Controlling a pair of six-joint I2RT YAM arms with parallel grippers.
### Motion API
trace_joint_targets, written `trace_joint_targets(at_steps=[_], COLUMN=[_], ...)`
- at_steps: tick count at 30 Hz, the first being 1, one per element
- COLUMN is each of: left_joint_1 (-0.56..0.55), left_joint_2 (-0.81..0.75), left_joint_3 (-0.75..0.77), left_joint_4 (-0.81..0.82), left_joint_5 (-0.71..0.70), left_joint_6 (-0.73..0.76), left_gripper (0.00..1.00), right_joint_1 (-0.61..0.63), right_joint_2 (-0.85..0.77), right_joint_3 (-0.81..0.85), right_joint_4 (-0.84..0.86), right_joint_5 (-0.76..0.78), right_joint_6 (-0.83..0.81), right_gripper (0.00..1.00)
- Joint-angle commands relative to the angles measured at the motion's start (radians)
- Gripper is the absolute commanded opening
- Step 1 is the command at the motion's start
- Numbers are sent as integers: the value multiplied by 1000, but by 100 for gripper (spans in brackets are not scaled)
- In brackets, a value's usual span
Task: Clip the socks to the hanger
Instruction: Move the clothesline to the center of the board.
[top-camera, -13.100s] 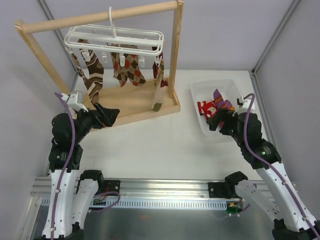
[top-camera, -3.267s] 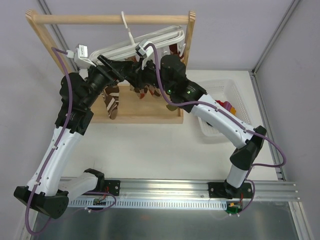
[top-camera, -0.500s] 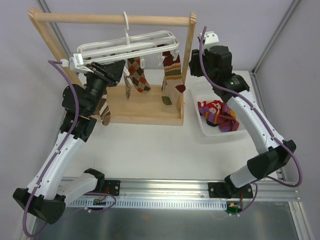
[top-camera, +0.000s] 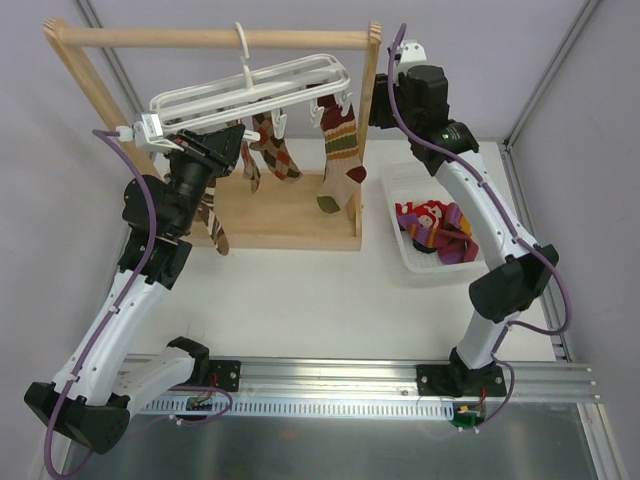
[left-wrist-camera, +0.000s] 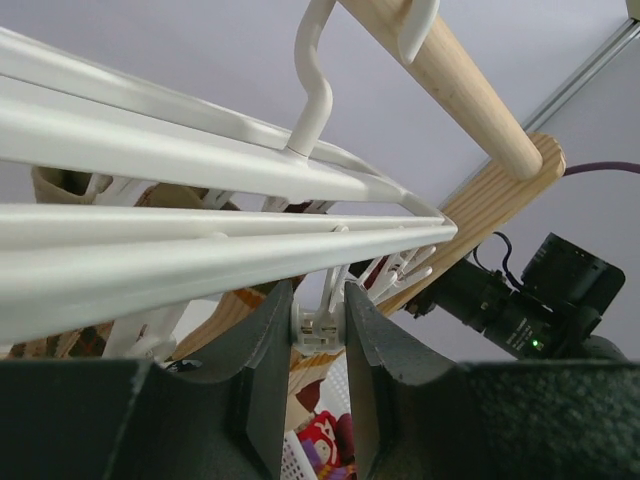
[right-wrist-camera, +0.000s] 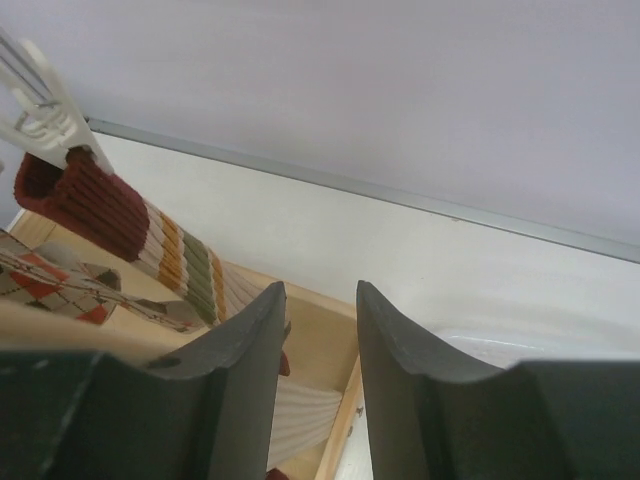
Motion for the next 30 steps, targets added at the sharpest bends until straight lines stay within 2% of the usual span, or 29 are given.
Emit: trace_joint_targets(at_steps=[1,7,10,11,15,19,25,30], left_joint_1=[-3,-3,-3,-3,-3,-3,-3,-3], left_joint_2=[-23,-21,-24,-29,-32,-31,-21,-21], left_joint_3=[-19,-27,-30,-30,-25,-19,-1,1], left_joint_4=[-9,-12,-18,-19,-36,-41,-47,-51], left_joint_5=[20,13,6,3,-20,-50,-40,-23], left_joint_6=[25,24,24,22,24,30,25,27], left_gripper=[20,20,19,19,19,19,19,19], right_joint_1=[29,21,-17,-28,-55,-54,-12,32], right_joint_2=[82,169,123,100,-70,-187,-258,-250], right_joint_3=[119,224,174,111,-30,-144,-280,-299], right_joint_4=[45,7,5,24,32,10,13,15], right_joint_5=[-105,-88,-95,-103,-123,-163,-195,-166], right_joint_6=[91,127,142,145,107,84,61,68], right_gripper=[39,40,41,42,48,49,46,45])
